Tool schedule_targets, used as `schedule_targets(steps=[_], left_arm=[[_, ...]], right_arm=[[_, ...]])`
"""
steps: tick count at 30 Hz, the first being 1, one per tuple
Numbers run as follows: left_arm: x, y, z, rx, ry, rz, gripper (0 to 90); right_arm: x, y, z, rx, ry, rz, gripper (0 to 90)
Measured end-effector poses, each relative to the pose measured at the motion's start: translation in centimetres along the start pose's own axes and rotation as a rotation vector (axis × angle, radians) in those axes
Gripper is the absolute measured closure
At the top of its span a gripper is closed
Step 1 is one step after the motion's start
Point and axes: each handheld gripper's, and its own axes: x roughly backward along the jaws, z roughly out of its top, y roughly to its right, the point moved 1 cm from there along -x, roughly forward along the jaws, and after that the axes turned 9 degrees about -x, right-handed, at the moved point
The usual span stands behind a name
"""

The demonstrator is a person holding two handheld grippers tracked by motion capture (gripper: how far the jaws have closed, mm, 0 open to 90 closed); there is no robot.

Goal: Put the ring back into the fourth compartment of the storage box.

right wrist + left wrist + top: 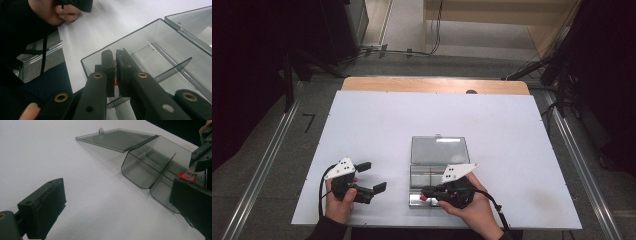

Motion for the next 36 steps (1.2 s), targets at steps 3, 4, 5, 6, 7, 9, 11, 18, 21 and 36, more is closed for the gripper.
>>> schedule_targets(steps=[3,4,5,6,7,9,11,18,21,36], left_arm=[[0.0,0.0,0.0,0.000,0.000,-0.001,0.2],[0.0,0.0,0.0,-0.001,0.000,-0.001,0.2],[0.0,0.0,0.0,-0.001,0.000,-0.001,0.2],[0.0,0.0,0.0,-0.001,0.000,0.000,0.2],[0.0,0.0,0.0,0.000,0.000,0.000,0.2],[0.0,0.0,0.0,0.000,0.000,-0.001,0.2],[0.0,0.0,0.0,-0.001,0.000,0.000,0.2],[0.0,0.0,0.0,0.000,0.003,-0.001,0.2],[0.0,0.0,0.0,0.000,0.002,0.000,0.2],[-0.1,-0.1,0.0,0.004,0.007,-0.001,0.2]], right_arm=[[0.0,-0.1,0.0,0.003,0.008,0.000,77.1],[0.0,-0.1,0.0,0.005,0.015,0.000,73.7],[0.1,-0.1,0.1,0.004,0.022,0.002,70.6],[0.1,0.0,0.1,0.001,0.026,0.002,67.7],[0.2,-0.1,0.1,-0.005,0.034,0.003,65.0],[0.4,0.0,0.1,-0.011,0.045,-0.003,60.6],[0.6,0.0,0.2,-0.018,0.060,0.006,56.2],[1.0,0.4,0.4,-0.051,0.072,0.010,34.7],[1.2,0.4,0.5,-0.055,0.080,0.014,26.7],[2.4,0.7,1.1,-0.070,0.116,0.006,2.9]])
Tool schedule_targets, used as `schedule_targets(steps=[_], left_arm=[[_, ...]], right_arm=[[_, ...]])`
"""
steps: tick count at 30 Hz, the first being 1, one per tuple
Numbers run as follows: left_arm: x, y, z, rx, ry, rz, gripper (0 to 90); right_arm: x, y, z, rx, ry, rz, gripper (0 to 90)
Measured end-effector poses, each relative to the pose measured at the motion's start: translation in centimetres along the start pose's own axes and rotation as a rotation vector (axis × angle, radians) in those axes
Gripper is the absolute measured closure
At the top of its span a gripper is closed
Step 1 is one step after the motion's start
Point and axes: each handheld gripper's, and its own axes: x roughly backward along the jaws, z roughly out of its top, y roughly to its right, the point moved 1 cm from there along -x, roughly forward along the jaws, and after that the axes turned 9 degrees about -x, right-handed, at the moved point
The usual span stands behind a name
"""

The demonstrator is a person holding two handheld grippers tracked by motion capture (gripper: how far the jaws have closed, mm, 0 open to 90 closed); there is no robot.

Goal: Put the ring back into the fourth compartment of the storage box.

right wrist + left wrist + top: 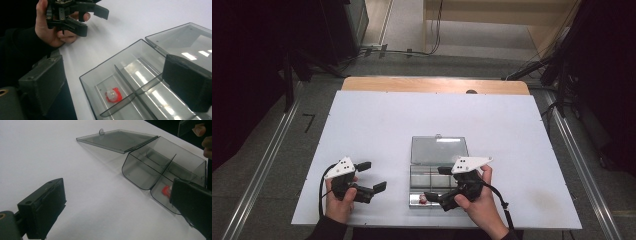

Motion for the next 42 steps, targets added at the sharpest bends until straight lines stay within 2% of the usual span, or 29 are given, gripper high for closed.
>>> schedule_targets(steps=[17,21,42], left_arm=[[0.1,0.1,-0.1,-0.001,0.003,-0.002,0.2],[0.1,0.1,-0.1,-0.002,0.002,-0.004,0.2],[0.1,0.1,-0.1,-0.002,0.001,-0.007,0.2]], right_arm=[[1.0,1.2,1.1,-0.011,0.005,0.006,0.0],[1.0,1.2,1.3,-0.002,-0.015,0.021,0.0],[1.8,2.7,2.5,-0.009,0.009,-0.018,0.0]])
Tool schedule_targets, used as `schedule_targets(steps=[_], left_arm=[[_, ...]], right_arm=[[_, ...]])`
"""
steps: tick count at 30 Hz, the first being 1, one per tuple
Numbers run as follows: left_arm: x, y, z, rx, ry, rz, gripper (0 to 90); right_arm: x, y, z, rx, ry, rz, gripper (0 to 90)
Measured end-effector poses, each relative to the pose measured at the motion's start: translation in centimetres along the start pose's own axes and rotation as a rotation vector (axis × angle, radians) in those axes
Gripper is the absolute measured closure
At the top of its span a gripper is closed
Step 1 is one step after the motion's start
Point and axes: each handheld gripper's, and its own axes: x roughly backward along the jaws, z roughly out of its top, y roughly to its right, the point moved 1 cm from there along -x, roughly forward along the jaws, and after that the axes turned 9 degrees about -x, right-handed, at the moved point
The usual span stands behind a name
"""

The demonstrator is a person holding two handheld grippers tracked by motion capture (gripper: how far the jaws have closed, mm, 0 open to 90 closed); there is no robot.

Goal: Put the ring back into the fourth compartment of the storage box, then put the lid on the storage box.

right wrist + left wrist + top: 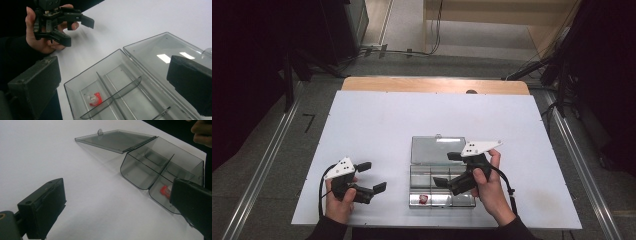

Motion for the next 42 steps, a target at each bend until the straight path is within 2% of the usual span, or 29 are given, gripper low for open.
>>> schedule_targets(steps=[20,25,31,38,42], left_arm=[[0.0,0.0,0.0,-0.002,-0.003,0.002,0.2],[0.2,-0.1,0.0,0.013,0.006,0.013,0.2],[0.2,-0.2,0.1,0.014,0.004,0.024,0.2],[-0.2,-0.4,0.8,0.030,-0.006,0.027,0.2],[-0.5,-0.5,1.6,0.038,0.008,0.029,0.2]], right_arm=[[0.4,2.2,0.9,-0.030,0.022,-0.040,0.0],[0.6,3.2,0.9,-0.050,0.025,-0.062,0.0],[0.7,4.4,0.8,-0.085,0.038,-0.061,0.0],[0.7,5.7,0.6,-0.107,0.031,-0.068,0.0],[0.9,6.5,0.6,-0.122,0.037,-0.079,0.0]])
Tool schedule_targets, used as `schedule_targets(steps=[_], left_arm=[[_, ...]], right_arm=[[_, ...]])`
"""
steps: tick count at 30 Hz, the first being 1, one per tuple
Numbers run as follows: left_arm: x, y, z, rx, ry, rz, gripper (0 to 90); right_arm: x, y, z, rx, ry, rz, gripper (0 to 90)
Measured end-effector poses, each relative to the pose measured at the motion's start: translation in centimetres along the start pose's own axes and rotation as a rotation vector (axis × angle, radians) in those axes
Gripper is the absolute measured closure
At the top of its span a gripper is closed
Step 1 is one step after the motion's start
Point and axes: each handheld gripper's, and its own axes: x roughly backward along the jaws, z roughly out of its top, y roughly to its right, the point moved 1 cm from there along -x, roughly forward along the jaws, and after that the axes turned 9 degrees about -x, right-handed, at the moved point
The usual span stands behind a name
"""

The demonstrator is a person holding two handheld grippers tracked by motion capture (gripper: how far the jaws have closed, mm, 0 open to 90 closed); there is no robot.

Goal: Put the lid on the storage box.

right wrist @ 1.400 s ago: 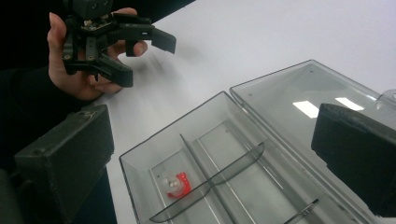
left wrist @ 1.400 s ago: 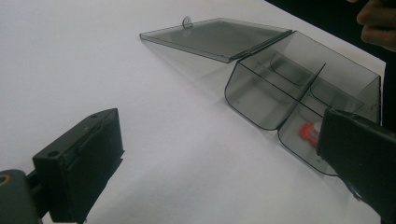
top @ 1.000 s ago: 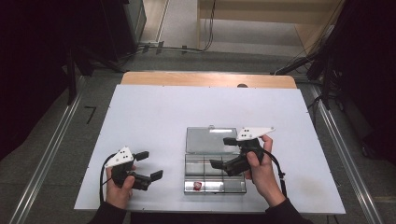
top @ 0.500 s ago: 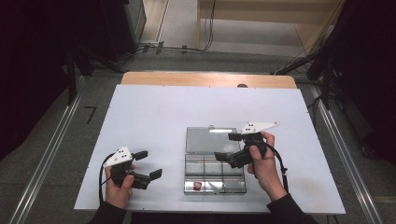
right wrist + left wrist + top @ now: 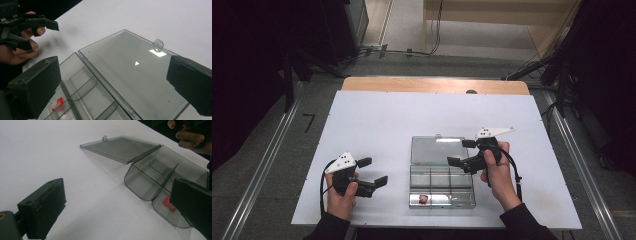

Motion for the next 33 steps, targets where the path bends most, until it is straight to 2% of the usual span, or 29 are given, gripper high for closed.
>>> schedule_targets(steps=[9,15,17,24,31,33], left_arm=[[-1.0,-0.4,1.8,0.012,0.002,0.012,0.2],[-1.9,-0.4,2.9,0.033,0.010,0.011,0.2],[-2.3,-0.5,3.2,0.049,0.017,0.009,0.2],[-4.4,-0.6,4.0,0.053,0.009,-0.018,0.2],[-6.3,-1.2,4.7,0.081,0.004,-0.029,0.2],[-6.8,-1.1,4.9,0.077,0.000,-0.030,0.2]], right_arm=[[-0.5,1.3,0.0,-0.022,-0.018,-0.004,0.0],[-0.4,2.3,-0.1,-0.056,-0.012,-0.011,0.0],[-0.3,2.5,-0.1,-0.063,-0.006,-0.020,0.0],[0.1,3.4,-0.3,-0.103,0.003,-0.032,0.0],[0.1,4.0,-0.5,-0.125,-0.007,-0.054,0.0],[0.2,4.3,-0.5,-0.139,-0.009,-0.054,0.0]])
